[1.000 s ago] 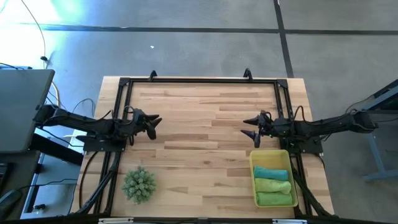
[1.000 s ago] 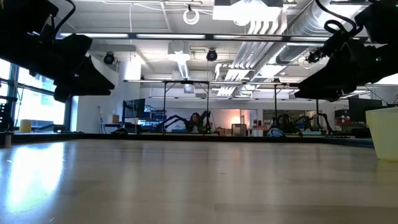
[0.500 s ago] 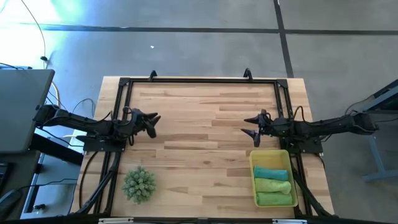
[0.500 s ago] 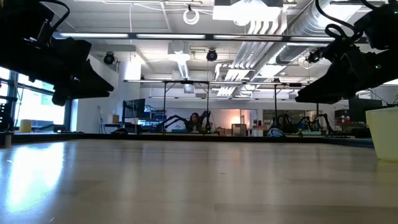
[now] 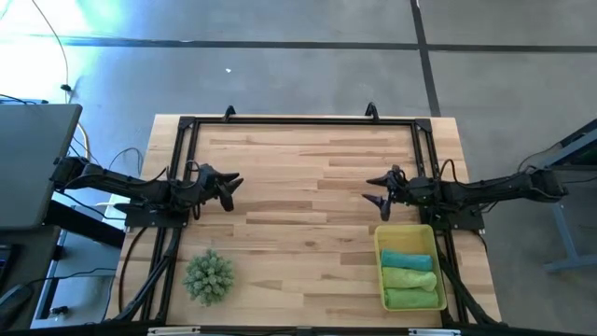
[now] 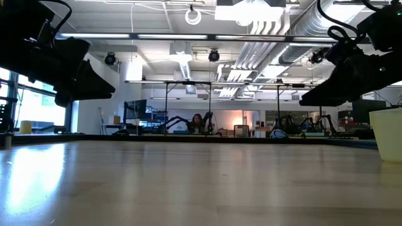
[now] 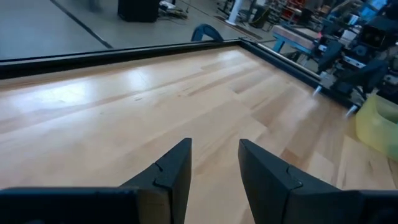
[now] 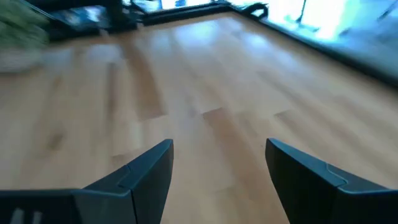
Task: Roll microfiber towels into tight, uniform cylinder then place into a basket
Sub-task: Return to Home Position
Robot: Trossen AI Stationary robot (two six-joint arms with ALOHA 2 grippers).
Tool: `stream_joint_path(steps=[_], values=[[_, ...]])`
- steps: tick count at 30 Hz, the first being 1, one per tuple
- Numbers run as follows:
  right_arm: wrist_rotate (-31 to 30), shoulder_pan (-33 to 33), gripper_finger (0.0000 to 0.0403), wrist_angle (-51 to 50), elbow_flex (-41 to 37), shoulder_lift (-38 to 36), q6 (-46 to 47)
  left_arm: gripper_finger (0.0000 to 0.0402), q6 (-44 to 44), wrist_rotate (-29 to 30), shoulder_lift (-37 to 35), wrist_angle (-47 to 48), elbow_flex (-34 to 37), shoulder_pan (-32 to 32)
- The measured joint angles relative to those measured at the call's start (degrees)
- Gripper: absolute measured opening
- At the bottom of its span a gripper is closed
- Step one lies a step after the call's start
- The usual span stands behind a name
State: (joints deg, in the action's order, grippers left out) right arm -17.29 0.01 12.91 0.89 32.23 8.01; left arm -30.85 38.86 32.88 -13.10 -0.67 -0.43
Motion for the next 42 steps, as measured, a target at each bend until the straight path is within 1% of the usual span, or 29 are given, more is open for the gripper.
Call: stream_joint_path(steps=[3,5,7,10,13,32,36,42], values=[[4.86,0.02,0.0247,-0.33,0.0,0.0,6.49,0.0122,0.0,-0.89,0.0,0.0,0.0,0.0],[5.93,0.02,0.0247,-0.31,0.0,-0.01,7.39,0.0122,0.0,-0.93,0.0,0.0,0.0,0.0],[5.18,-0.04,0.0247,-0.54,0.0,0.0,4.43,0.0122,0.0,-0.93,0.0,0.0,0.0,0.0],[1.26,-0.03,0.0247,-0.79,0.0,0.0,-1.56,0.0122,0.0,-0.94,0.0,-0.02,0.0,0.0],[-1.57,-0.03,0.0247,-0.87,0.0,0.0,-5.47,0.0122,0.0,-0.94,0.0,-0.02,0.0,0.0],[-1.32,0.0,0.0247,-1.27,0.0,-0.44,-5.47,0.0122,0.0,-0.96,-0.23,-0.03,-0.02,0.0],[-1.32,0.0,0.0247,-3.45,-0.04,-4.27,-5.47,0.0122,0.0,-1.07,-1.41,-0.04,-0.04,0.02],[-1.33,-0.53,0.0247,-9.37,-0.04,-14.86,-5.49,0.0122,0.0,-1.26,-5.17,-0.03,-0.07,0.04]])
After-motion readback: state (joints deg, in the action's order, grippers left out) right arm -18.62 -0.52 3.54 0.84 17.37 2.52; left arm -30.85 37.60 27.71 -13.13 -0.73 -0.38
